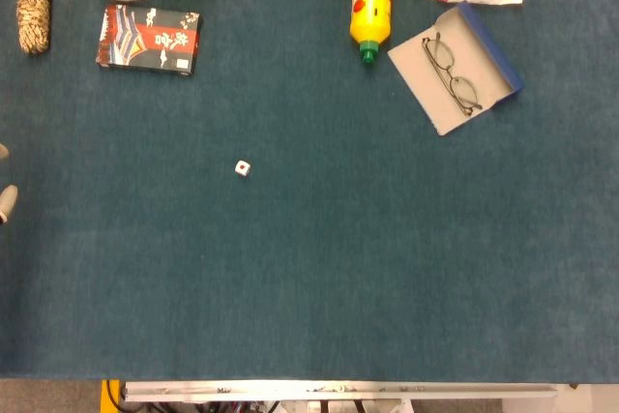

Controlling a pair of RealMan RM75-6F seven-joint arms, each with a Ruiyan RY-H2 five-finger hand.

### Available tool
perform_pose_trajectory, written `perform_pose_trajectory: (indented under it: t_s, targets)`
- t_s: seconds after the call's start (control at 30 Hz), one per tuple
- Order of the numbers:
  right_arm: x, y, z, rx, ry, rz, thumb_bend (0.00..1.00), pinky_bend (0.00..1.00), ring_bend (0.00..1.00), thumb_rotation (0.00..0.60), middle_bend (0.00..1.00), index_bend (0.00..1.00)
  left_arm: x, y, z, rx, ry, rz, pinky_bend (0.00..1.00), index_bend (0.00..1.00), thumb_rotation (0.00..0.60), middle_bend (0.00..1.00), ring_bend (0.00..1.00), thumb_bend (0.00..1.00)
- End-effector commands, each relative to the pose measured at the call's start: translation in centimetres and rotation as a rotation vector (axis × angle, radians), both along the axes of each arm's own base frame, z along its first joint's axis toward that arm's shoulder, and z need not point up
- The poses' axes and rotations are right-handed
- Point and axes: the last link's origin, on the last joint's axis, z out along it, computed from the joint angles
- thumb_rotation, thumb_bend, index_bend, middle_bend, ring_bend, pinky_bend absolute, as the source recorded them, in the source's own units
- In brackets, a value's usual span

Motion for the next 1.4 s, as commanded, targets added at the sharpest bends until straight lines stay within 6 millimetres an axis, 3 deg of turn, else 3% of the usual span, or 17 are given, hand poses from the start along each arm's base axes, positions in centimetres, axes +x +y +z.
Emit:
perform_pose_trajectory:
  t_s: [0.03, 0.5, 0.77, 0.97, 1.17, 1.4]
  targets:
    - [0.2, 0.0, -0.2, 0.022, -0.006, 0.008, 0.06, 0.35, 0.21, 0.600, 0.34, 0.38, 0.0, 0.0, 0.0, 0.001, 0.002, 0.004, 0.42, 0.43, 0.600, 0.38, 0.28, 0.25]
    - [0.2, 0.1, 0.4, 0.003, -0.033, 0.007, 0.06, 0.35, 0.21, 0.600, 0.34, 0.38, 1.2, -0.5, -0.9, -0.043, -0.058, -0.065, 0.42, 0.42, 0.600, 0.35, 0.28, 0.25]
    - [0.3, 0.5, 1.6, -0.045, -0.072, 0.020, 0.06, 0.35, 0.21, 0.600, 0.34, 0.38, 4.0, -1.5, -2.3, -0.276, -0.164, -0.141, 0.33, 0.41, 0.600, 0.18, 0.17, 0.25]
    - [0.2, 0.7, 2.3, -0.068, -0.086, 0.022, 0.06, 0.35, 0.21, 0.600, 0.34, 0.38, 6.0, -1.6, -3.8, -0.479, -0.223, -0.173, 0.25, 0.42, 0.600, 0.11, 0.10, 0.25]
    - [0.1, 0.8, 3.0, -0.087, -0.103, 0.020, 0.06, 0.35, 0.21, 0.600, 0.34, 0.38, 7.2, -0.9, -5.9, -0.565, -0.191, -0.196, 0.18, 0.43, 0.600, 0.07, 0.01, 0.25]
    - [-0.3, 1.2, 4.4, -0.139, -0.128, 0.013, 0.06, 0.35, 0.21, 0.600, 0.34, 0.38, 8.4, 0.4, -8.1, -0.629, -0.148, -0.184, 0.16, 0.43, 0.600, 0.03, 0.00, 0.25]
